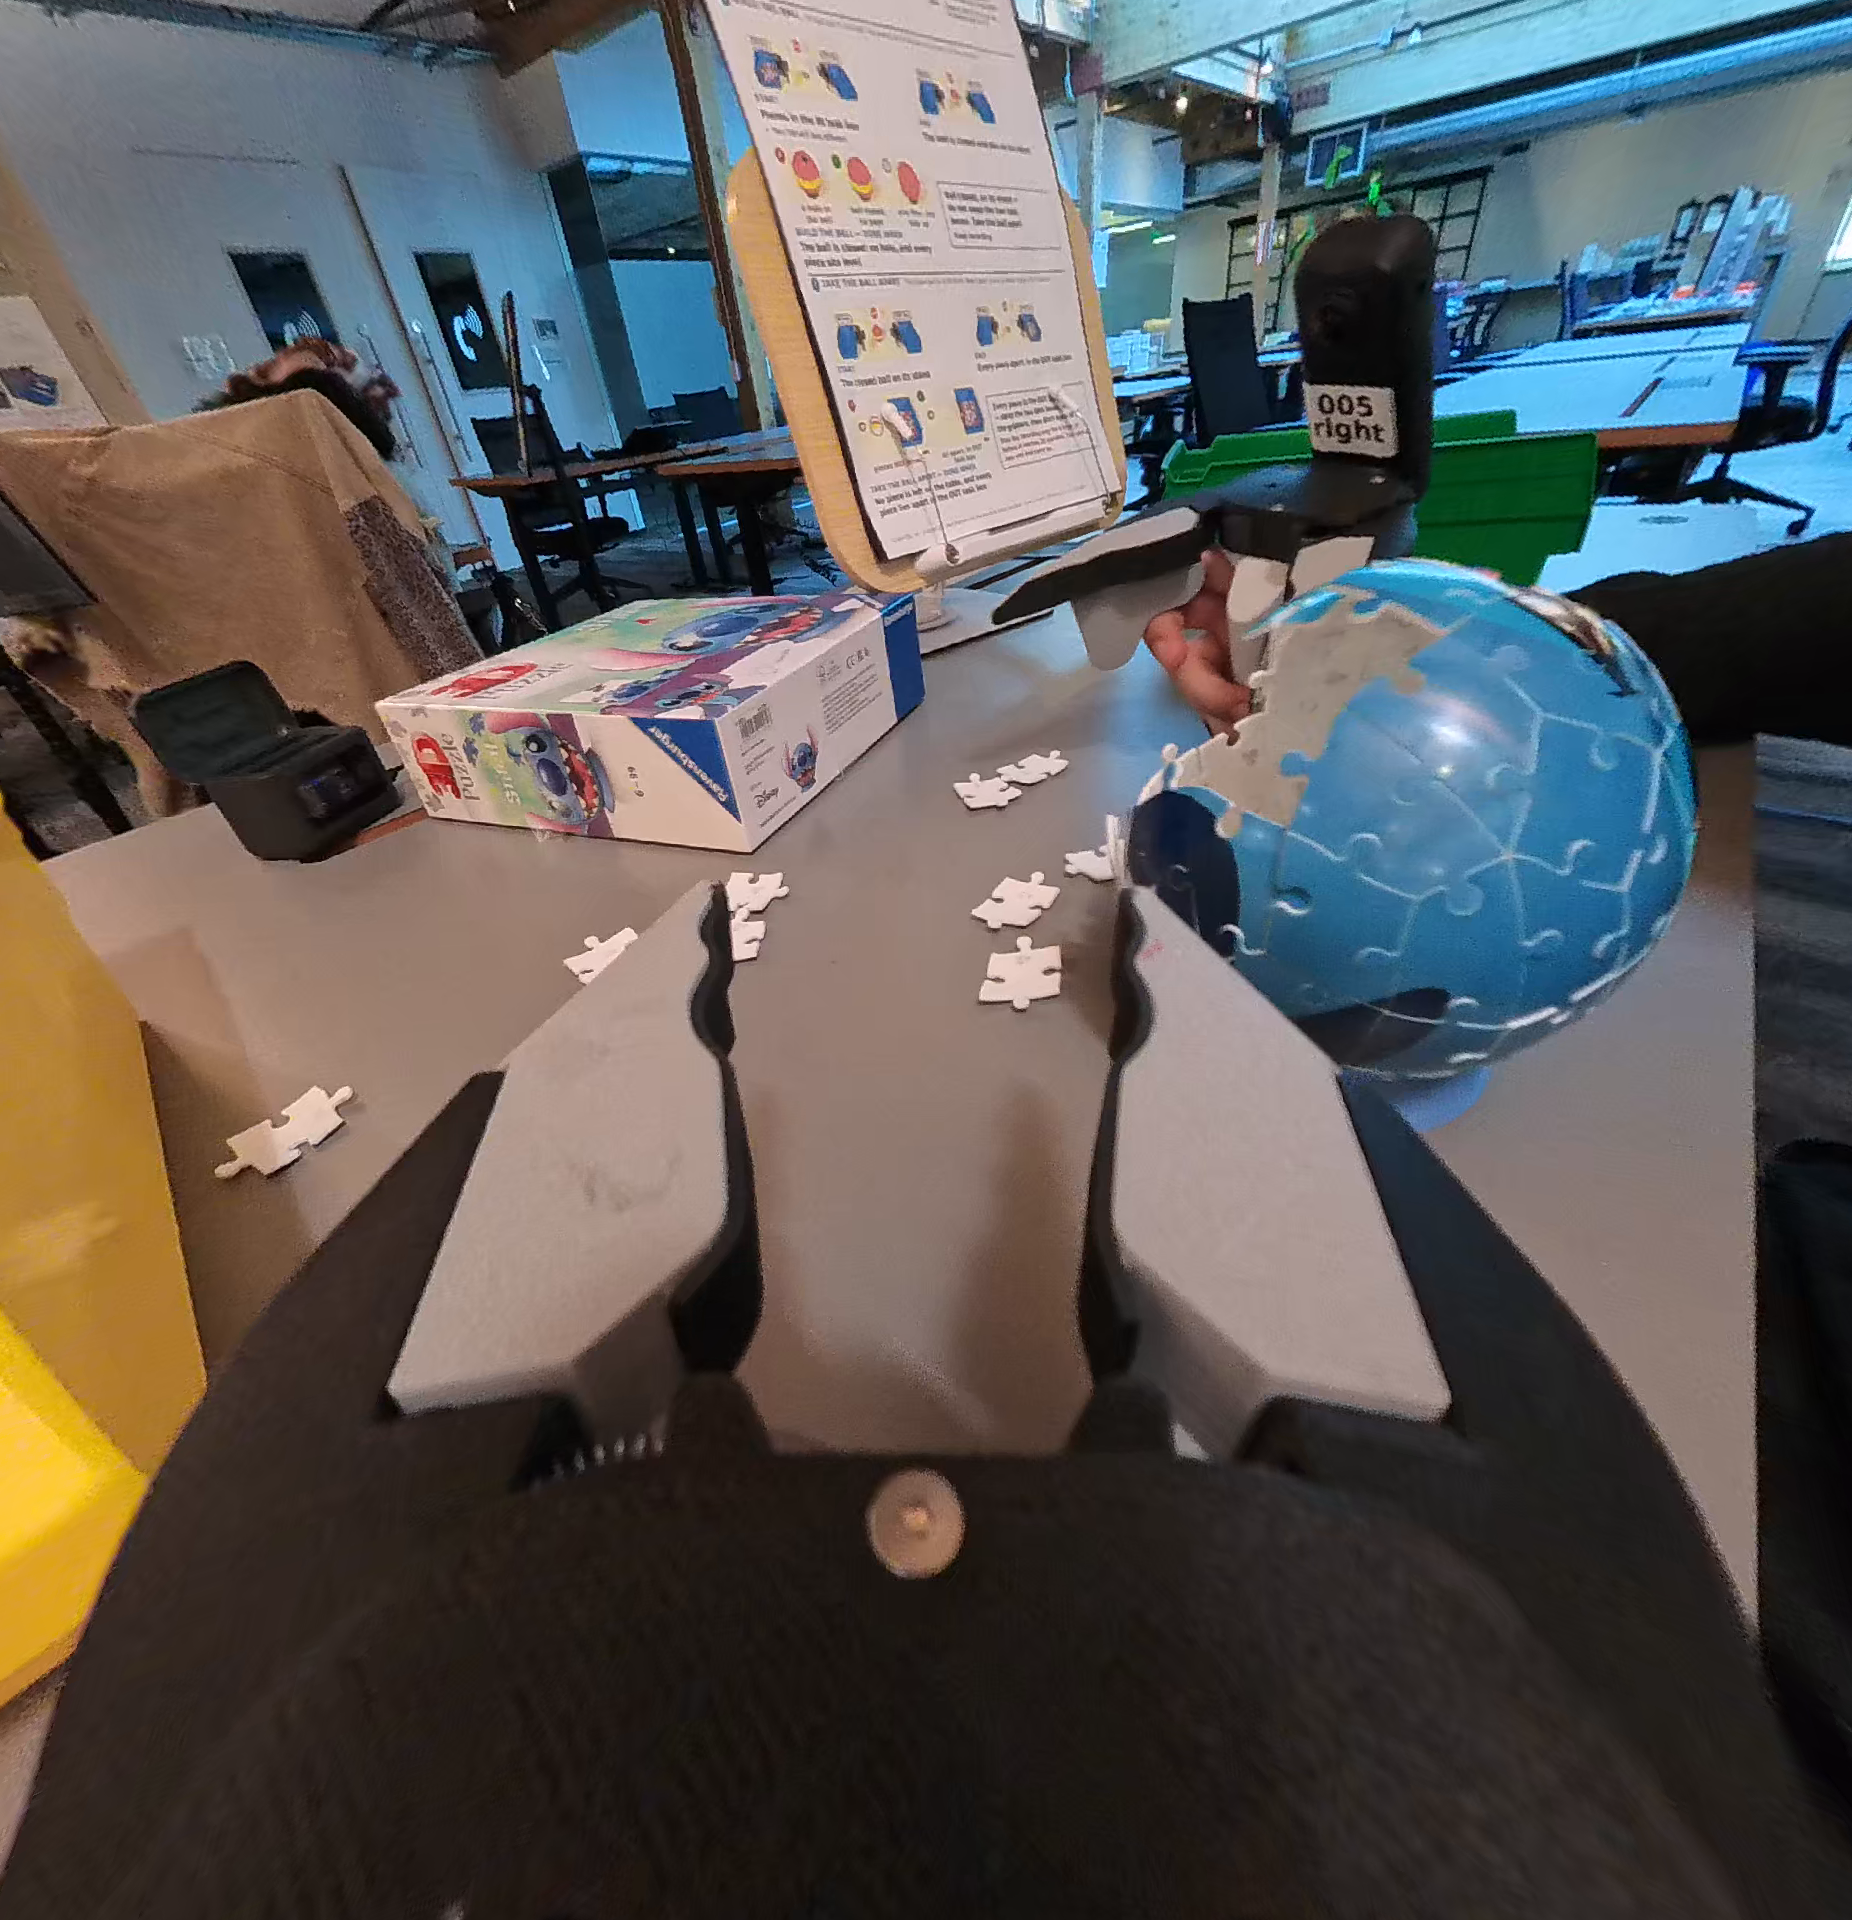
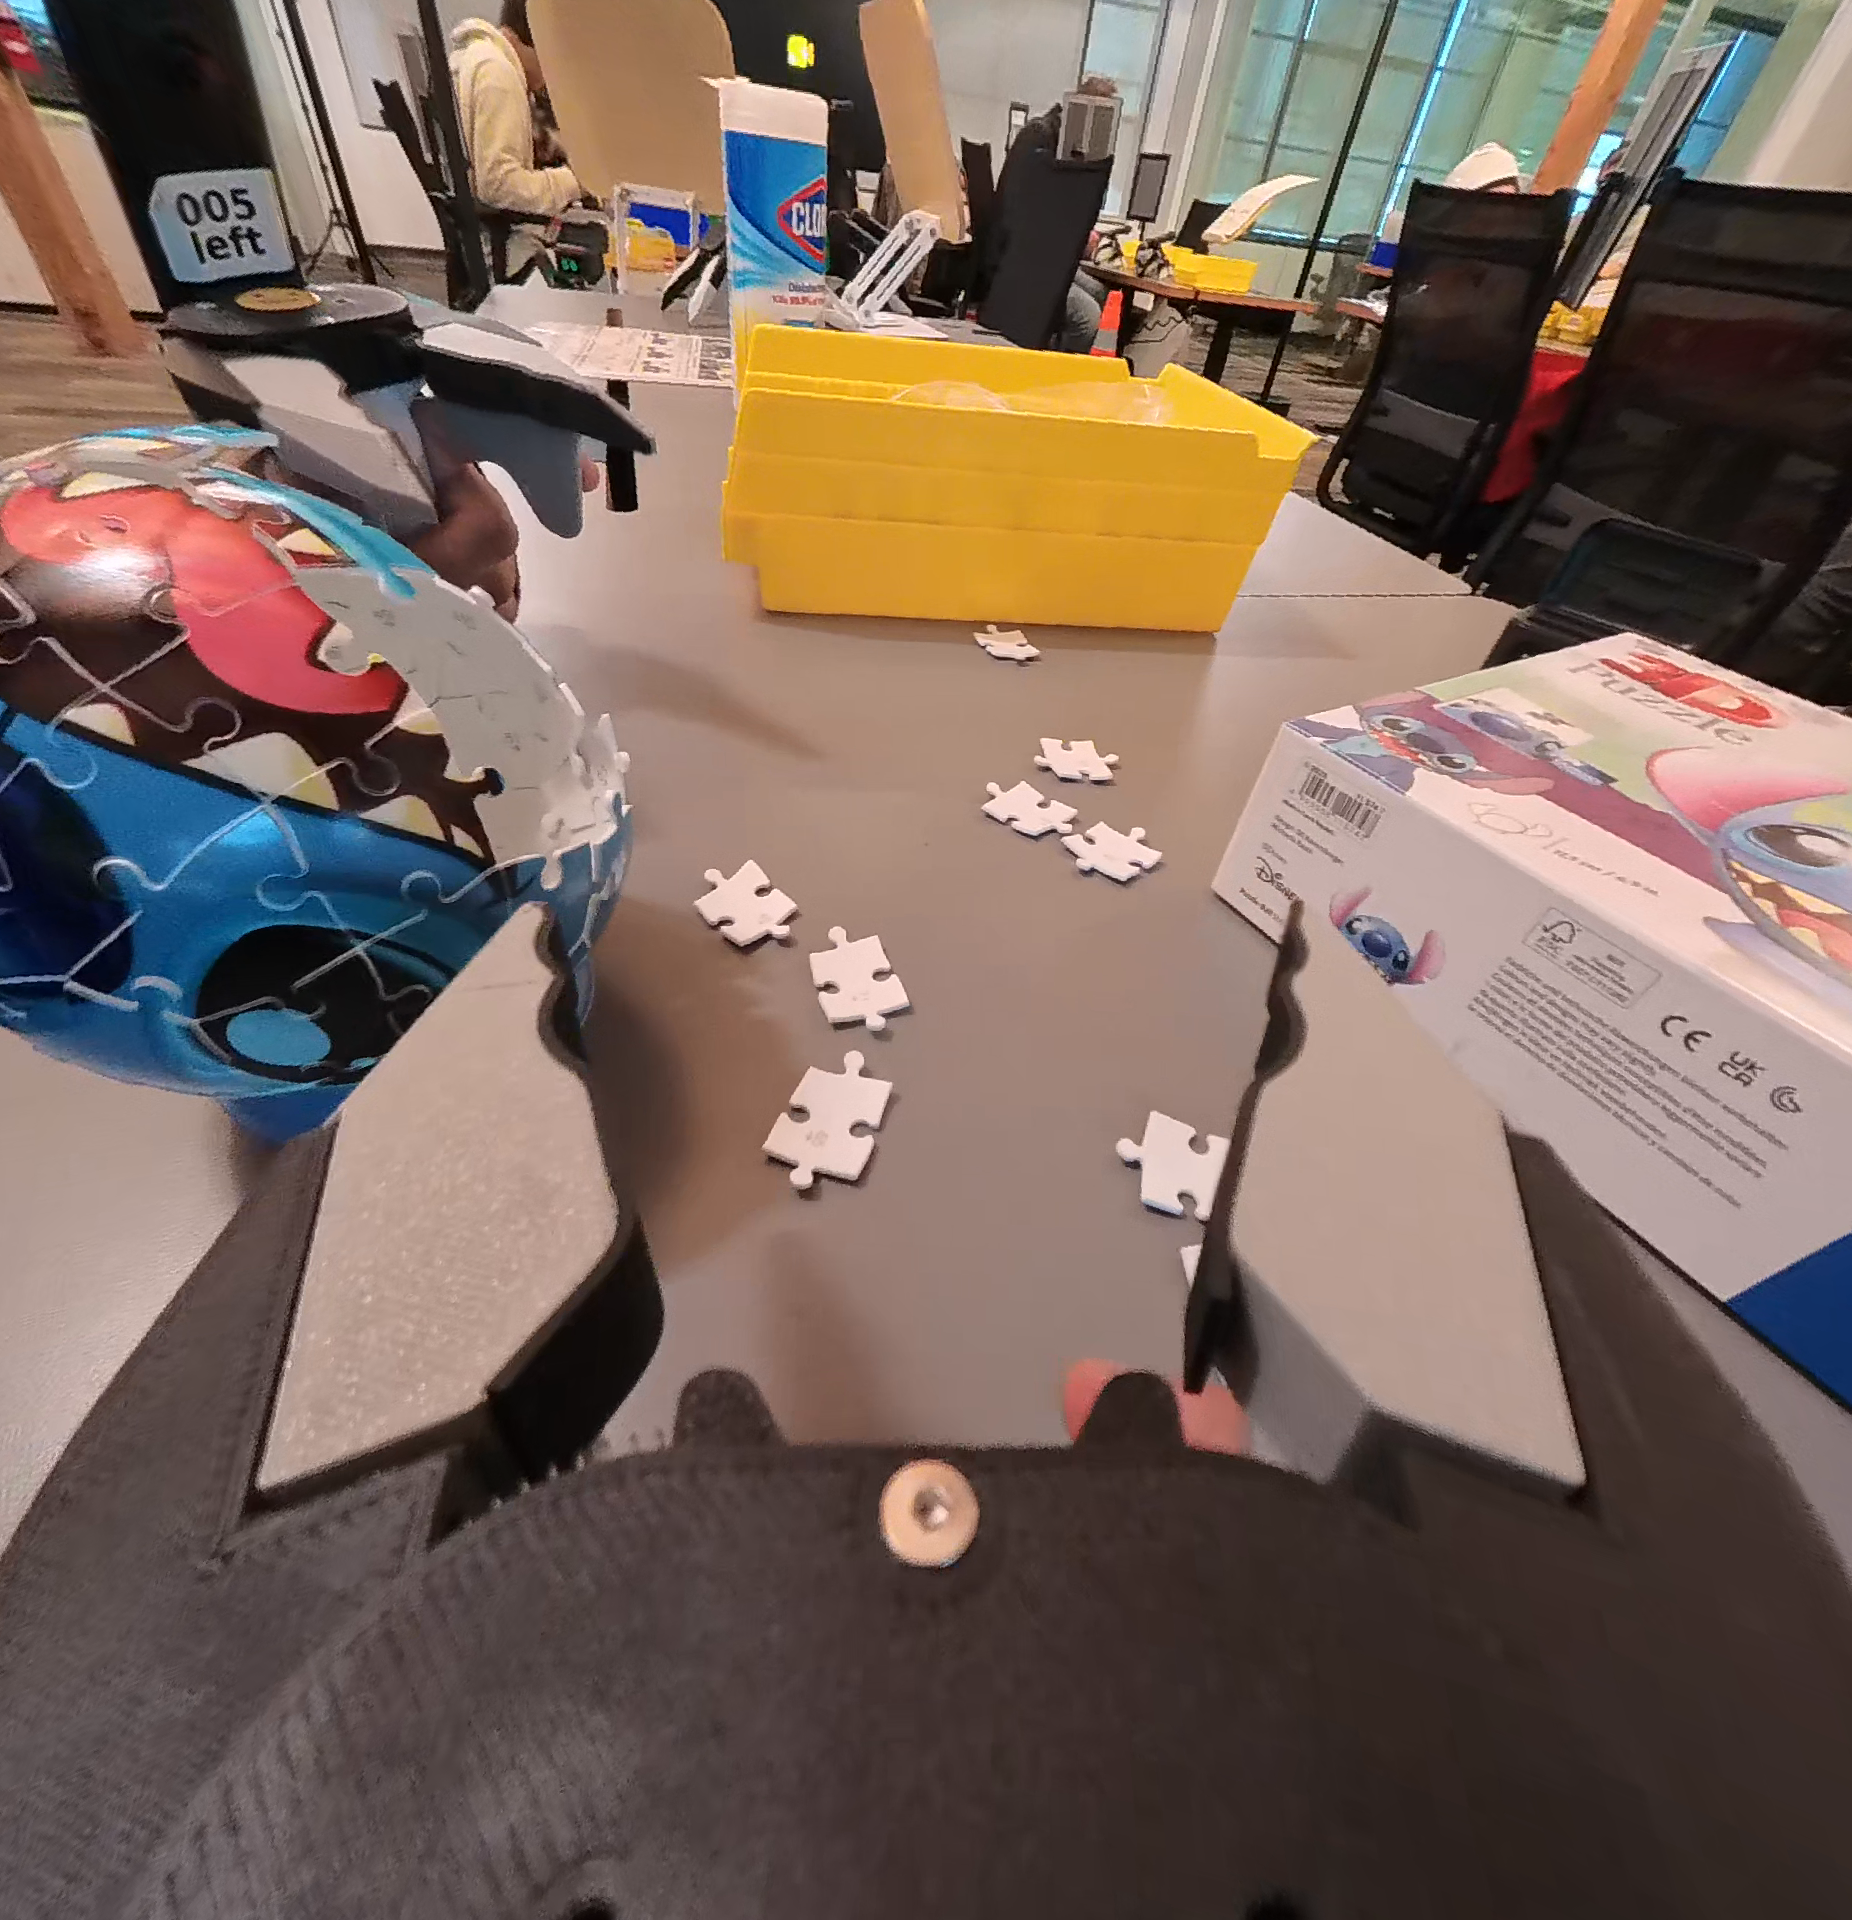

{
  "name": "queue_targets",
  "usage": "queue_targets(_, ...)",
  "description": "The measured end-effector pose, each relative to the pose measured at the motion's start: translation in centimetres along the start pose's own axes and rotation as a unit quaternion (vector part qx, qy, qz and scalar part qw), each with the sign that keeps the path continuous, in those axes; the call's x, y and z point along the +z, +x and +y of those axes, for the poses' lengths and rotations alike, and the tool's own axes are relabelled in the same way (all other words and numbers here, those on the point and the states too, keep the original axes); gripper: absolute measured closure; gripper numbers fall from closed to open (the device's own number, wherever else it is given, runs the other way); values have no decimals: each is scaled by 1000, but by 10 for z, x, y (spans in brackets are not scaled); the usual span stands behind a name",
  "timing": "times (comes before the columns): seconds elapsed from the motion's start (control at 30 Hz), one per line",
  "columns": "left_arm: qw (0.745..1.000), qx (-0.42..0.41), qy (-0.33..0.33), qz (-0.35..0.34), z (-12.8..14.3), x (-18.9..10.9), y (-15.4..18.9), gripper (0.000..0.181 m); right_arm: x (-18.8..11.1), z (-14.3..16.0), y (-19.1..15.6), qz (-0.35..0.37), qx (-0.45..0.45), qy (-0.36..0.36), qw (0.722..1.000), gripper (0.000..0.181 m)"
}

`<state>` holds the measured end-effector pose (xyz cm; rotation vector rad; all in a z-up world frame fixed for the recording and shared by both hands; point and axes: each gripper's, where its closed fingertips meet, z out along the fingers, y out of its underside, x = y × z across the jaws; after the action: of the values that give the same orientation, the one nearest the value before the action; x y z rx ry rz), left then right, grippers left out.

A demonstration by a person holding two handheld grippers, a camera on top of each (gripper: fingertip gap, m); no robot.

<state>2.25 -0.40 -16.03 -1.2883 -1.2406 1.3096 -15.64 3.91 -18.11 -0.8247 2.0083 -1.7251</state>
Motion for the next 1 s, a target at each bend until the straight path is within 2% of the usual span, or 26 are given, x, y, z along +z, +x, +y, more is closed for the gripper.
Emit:
queue_targets(0.1,1000,-4,4,2,-1,-1,0,109,-1,-1,-6,-19,-4,5,1000,67)
queue_targets(0.27,1000,2,-4,20,1,1,6,103,0,0,-10,-33,-12,0,999,67)
queue_targets(0.53,999,17,-13,38,3,3,14,103,2,1,-16,-47,-36,-4,998,68)
queue_targets(0.63,997,11,-14,69,3,4,27,101,-4,1,-23,-59,-47,-4,997,69)
queue_targets(0.73,993,25,-54,107,13,5,46,93,-15,2,-39,-72,-65,-9,995,70)
queue_targets(0.8,989,54,-87,107,23,3,55,88,-22,2,-53,-77,-85,-11,993,70)
queue_targets(1.0,978,146,-105,102,29,-2,86,87,-26,-7,-102,-90,-137,-3,987,68)
